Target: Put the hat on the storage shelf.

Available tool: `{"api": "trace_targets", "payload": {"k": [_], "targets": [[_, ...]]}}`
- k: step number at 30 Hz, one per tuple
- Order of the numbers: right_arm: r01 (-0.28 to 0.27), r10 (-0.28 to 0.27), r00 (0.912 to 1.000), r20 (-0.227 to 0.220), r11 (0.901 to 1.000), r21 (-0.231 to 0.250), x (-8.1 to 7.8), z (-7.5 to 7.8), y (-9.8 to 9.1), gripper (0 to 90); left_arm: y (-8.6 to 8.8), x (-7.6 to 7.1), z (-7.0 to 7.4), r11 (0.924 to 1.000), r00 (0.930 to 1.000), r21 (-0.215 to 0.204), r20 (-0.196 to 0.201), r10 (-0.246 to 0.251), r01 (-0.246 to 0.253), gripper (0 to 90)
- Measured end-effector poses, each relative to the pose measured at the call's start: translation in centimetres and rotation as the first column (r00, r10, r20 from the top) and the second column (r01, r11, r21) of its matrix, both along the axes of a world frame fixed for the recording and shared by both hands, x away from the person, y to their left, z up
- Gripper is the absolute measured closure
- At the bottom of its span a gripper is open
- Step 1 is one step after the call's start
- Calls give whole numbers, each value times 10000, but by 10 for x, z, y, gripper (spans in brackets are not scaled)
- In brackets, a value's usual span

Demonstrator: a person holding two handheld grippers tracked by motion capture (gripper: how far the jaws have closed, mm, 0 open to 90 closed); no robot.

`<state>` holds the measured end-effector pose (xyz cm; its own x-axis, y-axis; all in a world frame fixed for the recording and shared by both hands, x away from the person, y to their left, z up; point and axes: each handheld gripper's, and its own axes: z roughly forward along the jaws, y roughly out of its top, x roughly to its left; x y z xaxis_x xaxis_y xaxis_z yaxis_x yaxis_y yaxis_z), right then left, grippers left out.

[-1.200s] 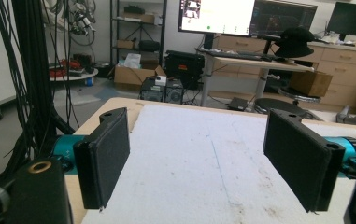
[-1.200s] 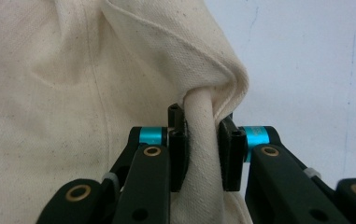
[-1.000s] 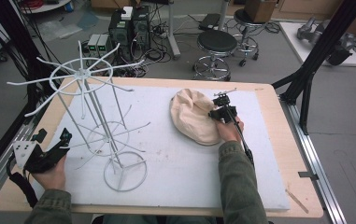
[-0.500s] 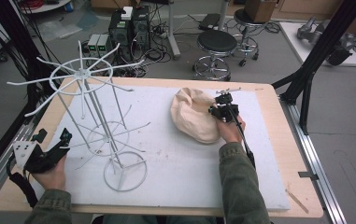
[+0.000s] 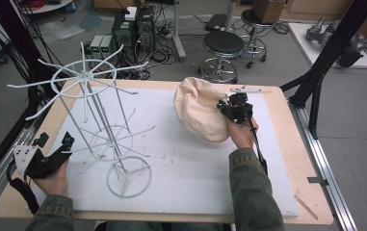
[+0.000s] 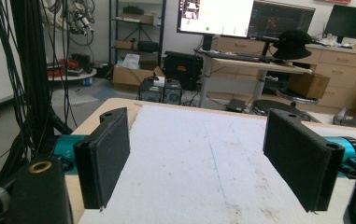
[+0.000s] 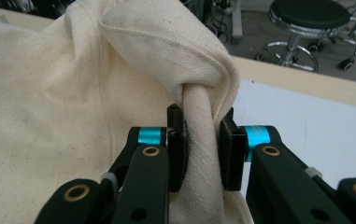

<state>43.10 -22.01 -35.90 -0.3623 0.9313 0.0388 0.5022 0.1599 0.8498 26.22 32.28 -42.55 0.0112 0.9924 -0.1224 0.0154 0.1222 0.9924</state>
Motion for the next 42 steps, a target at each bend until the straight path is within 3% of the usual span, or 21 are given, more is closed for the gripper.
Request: {"api": "trace_targets", "payload": {"k": [11, 16, 17, 23, 32, 35, 38, 42], "targets": [[-335, 222, 9926, 1190, 9950, 937, -23, 20, -3, 769, -1, 1, 0, 10000, 10000, -52, -4, -21, 21, 237], [-483, 191, 9795, 2004, 9887, 1418, -37, 33, -5, 768, -1, 1, -1, 10000, 10000, -35, -43, -60, 60, 237], [-666, 283, 9726, 2308, 9849, 1597, -42, 38, -6, 768, -1, 2, -1, 9999, 9999, -54, -39, -99, 99, 237], [-864, 233, 9591, 2821, 9732, 2131, -53, 49, -13, 764, -4, 3, -1, 9998, 9997, -21, -81, -218, 217, 238], [-1430, 202, 9169, 3985, 9491, 2808, -72, 65, -21, 757, -6, 5, -2, 9996, 9996, -39, -53, -293, 292, 238], [-1516, 129, 9019, 4318, 9454, 2886, -77, 69, -23, 756, -6, 6, -2, 9996, 9996, -18, -48, -285, 285, 238], [-1689, 126, 8958, 4444, 9343, 3139, -80, 73, -24, 757, -6, 6, -2, 9996, 9996, -33, -45, -281, 281, 238], [-2028, 141, 8670, 4981, 9230, 3270, -86, 81, -23, 756, -5, 5, -2, 9997, 9997, -33, -60, -240, 240, 238]]}}
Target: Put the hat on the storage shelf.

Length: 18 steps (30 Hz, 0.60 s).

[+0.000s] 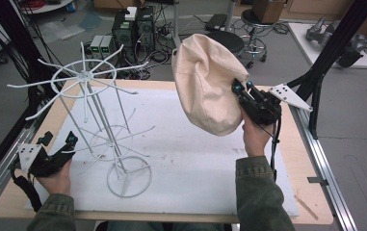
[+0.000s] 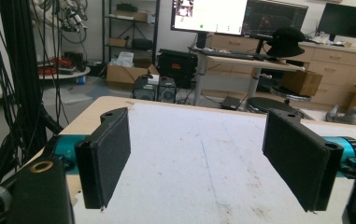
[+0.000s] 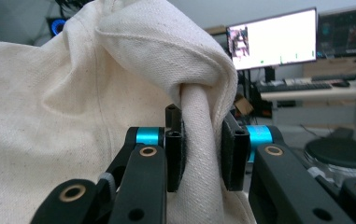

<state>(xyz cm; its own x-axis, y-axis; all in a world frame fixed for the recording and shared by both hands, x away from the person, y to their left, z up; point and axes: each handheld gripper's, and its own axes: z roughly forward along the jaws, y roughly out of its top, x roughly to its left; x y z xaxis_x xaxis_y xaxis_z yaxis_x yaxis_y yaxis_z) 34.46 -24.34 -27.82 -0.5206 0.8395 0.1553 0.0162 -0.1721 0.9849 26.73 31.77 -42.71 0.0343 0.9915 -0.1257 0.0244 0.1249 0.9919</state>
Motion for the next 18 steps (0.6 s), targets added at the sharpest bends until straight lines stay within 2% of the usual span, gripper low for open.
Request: {"api": "trace_targets", "payload": {"k": [3, 4, 5, 11, 18], "targets": [[-191, 186, 9996, 217, 9996, 217, -5, 5, 2, 756, 0, 0, 0, 10000, 10000, 5, -2, -2, 2, 238], [-289, 278, 9985, 463, 9993, 232, -9, 9, 4, 756, 0, 0, 0, 10000, 10000, 6, -5, -17, 17, 238], [-289, 278, 9985, 463, 9993, 232, -9, 9, 4, 756, 0, 0, 0, 10000, 10000, 3, -1, -25, 25, 238], [-865, 804, 9898, 1174, 9951, 474, -21, 20, 15, 756, 0, 0, 0, 10000, 10000, -88, -4, -19, 19, 238], [-1110, 982, 9841, 1479, 9905, 811, -28, 26, 18, 755, 2, 0, -1, 9998, 10000, -206, -28, -12, 12, 239]]}}
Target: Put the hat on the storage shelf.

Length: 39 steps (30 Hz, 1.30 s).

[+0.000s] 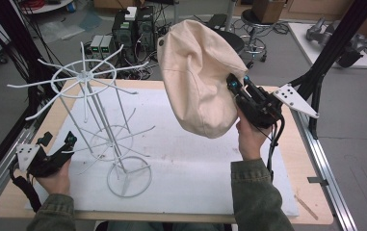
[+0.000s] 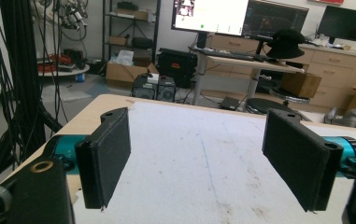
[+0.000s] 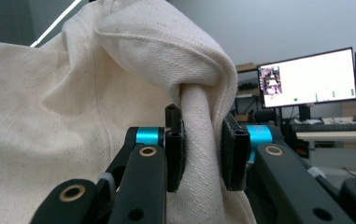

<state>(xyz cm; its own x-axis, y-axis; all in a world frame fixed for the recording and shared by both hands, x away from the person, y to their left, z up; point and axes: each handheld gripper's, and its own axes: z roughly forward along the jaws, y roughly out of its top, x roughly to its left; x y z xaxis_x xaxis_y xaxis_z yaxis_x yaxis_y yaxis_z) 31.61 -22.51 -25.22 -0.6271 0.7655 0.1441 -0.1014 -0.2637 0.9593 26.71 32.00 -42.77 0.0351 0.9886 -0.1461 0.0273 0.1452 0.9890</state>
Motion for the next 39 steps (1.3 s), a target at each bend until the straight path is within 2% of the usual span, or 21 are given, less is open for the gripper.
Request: {"api": "trace_targets", "payload": {"k": [4, 10, 13, 20, 23, 30, 34, 39], "targets": [[-391, 386, 9992, 116, 9982, 449, -4, 3, -1, 754, -1, 0, 0, 10000, 10000, 1, 9, -7, 7, 239], [-904, 881, 9955, 362, 9936, 684, -10, 5, -1, 752, -1, 0, 0, 10000, 10000, 0, 10, -6, 6, 239], [-1264, 1213, 9909, 587, 9877, 920, -13, 6, -1, 752, 0, 0, 0, 10000, 10000, -2, 9, -10, 10, 239], [-1639, 1547, 9849, 776, 9777, 1314, -16, 7, 0, 751, -1, 0, 0, 10000, 10000, -2, 7, -10, 10, 239], [-1929, 1824, 9796, 842, 9712, 1399, -15, 7, 3, 751, -1, 0, 0, 10000, 10000, 4, 0, -35, 35, 240], [-2557, 2475, 9654, 815, 9602, 1122, -11, 5, 24, 747, -1, 1, 0, 10000, 10000, -30, 10, -43, 43, 239], [-2701, 2640, 9621, 687, 9571, 1051, -7, 3, 33, 746, 0, 1, 0, 10000, 10000, -68, -11, -25, 25, 240], [-2993, 2933, 9531, 744, 9501, 879, -5, 1, 42, 745, 0, 1, 0, 9999, 10000, -120, 3, -26, 26, 239]]}}
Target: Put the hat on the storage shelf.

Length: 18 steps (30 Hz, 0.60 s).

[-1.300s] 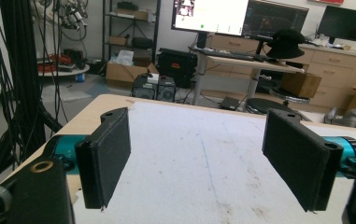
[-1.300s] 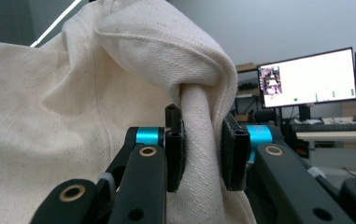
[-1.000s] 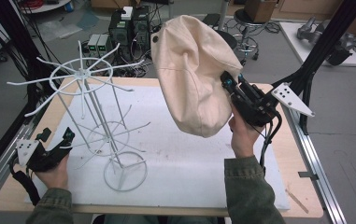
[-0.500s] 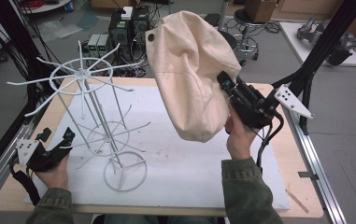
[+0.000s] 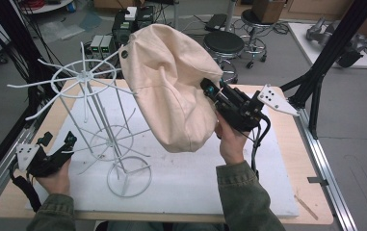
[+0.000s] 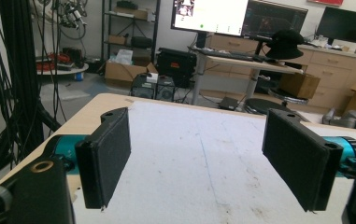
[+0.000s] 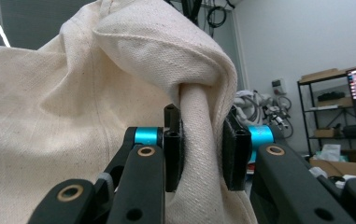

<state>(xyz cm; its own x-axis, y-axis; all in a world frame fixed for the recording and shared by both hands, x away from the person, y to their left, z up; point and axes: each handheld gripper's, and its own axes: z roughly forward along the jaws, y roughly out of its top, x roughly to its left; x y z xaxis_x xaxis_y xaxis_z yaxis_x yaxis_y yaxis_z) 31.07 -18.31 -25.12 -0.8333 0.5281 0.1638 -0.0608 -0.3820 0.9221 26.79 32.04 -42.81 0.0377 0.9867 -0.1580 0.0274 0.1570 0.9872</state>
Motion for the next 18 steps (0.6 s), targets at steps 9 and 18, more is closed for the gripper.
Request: {"api": "trace_targets", "payload": {"k": [9, 18], "targets": [[-422, 419, 9988, -249, 9990, -110, 4, -4, 10, 741, 0, 0, 0, 10000, 10000, -8, 7, -7, 7, 240], [-855, 845, 9957, -378, 9960, -253, 10, -21, 17, 734, 2, 0, 0, 10000, 10000, -89, -18, 5, -6, 240]]}}
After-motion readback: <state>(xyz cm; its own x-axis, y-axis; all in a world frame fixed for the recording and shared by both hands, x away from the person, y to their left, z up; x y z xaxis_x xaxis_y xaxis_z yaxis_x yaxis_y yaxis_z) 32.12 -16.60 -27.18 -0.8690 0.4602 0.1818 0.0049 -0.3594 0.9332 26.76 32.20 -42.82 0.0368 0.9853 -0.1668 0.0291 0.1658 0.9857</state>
